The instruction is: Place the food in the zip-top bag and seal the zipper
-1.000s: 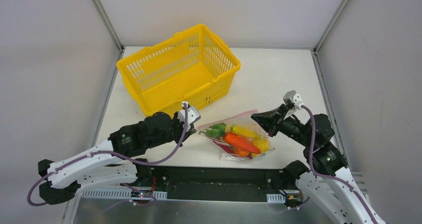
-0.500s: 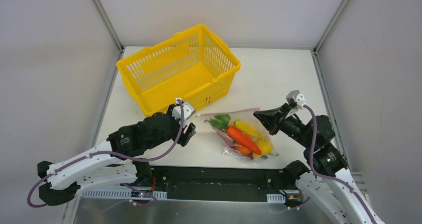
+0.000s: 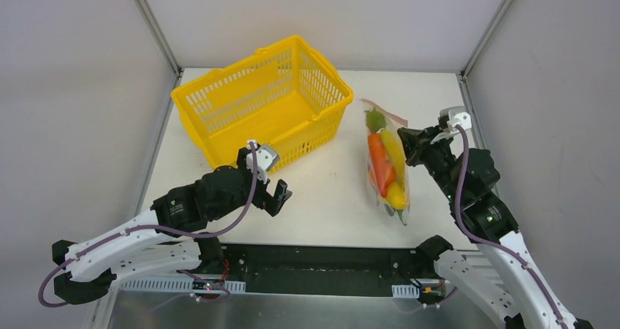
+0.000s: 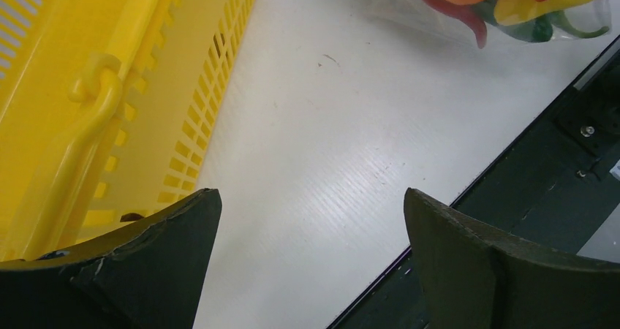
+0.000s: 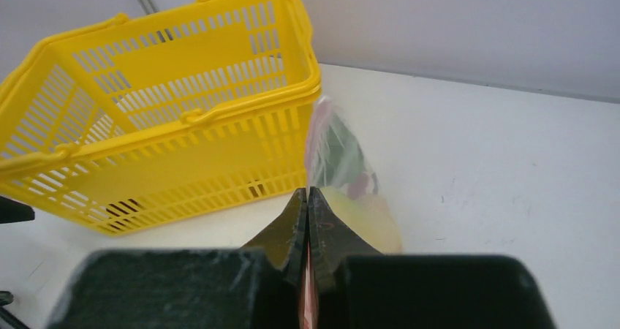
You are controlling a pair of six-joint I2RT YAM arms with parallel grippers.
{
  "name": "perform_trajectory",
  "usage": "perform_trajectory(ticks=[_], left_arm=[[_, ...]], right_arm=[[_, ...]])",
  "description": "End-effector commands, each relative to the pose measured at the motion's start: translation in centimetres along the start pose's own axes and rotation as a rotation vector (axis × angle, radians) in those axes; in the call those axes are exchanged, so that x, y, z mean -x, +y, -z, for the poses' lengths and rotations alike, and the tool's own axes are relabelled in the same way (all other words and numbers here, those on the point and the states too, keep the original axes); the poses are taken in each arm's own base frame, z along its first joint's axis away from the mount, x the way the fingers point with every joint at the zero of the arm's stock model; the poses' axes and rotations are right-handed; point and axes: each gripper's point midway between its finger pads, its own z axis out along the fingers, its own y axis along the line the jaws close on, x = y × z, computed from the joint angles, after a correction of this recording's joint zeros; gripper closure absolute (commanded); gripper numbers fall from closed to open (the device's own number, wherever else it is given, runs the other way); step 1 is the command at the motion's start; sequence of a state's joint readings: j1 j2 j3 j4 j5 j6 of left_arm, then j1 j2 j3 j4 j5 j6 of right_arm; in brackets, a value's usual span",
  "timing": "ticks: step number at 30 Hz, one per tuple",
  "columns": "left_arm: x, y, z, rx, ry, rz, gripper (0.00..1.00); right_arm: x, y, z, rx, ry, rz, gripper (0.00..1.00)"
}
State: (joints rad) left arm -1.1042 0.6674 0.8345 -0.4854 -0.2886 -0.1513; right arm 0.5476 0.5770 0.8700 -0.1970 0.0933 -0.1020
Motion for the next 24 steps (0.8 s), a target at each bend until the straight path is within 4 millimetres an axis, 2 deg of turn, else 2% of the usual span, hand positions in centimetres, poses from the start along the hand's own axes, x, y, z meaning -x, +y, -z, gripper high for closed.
perform_trajectory(ticks=[1,4,7,10,12,14,18,21,24], left_arm=[[0.8,-0.4,-0.5,-0.008,-0.044,0.060,0.01],[1.0,0.0,-0.7,0.020,-0.054,0.078,0.01],[1.4,0.2,-0.7,0.034,-0.074,0.094,0.01],[1.7,0.4,-0.6,0.043,-0.092,0.105,0.01],[1.8,0.8,-0.5,0.062,-0.100,0.111,0.01],[1.9,1.1,-0.3,0.076,-0.114,0.120,0.01],[2.4,1.6,0.2,0.094,-0.164,0.149,0.01],[2.8,2.0,0.8,0.102,-0.195,0.166,0.01],[3.1,2.2,1.1,0.110,-0.207,0.180,0.01]], right_arm=[[3.0,0.0,0.2,0.006,-0.071,0.103,1.00],[-1.6,2.8,-0.5,0.174,0.115,0.074,1.00],[-6.7,6.5,0.1,0.392,0.317,-0.032,1.00],[-9.7,9.6,0.8,0.577,0.412,-0.126,0.93],[-10.8,11.0,1.5,0.670,0.461,-0.165,0.75],[-11.1,11.7,1.9,0.709,0.485,-0.181,0.56],[-10.0,12.7,3.2,0.785,0.424,-0.194,0.30],[-9.2,12.2,3.4,0.752,0.340,-0.177,0.25],[-8.6,9.2,1.6,0.533,0.232,-0.182,0.19]])
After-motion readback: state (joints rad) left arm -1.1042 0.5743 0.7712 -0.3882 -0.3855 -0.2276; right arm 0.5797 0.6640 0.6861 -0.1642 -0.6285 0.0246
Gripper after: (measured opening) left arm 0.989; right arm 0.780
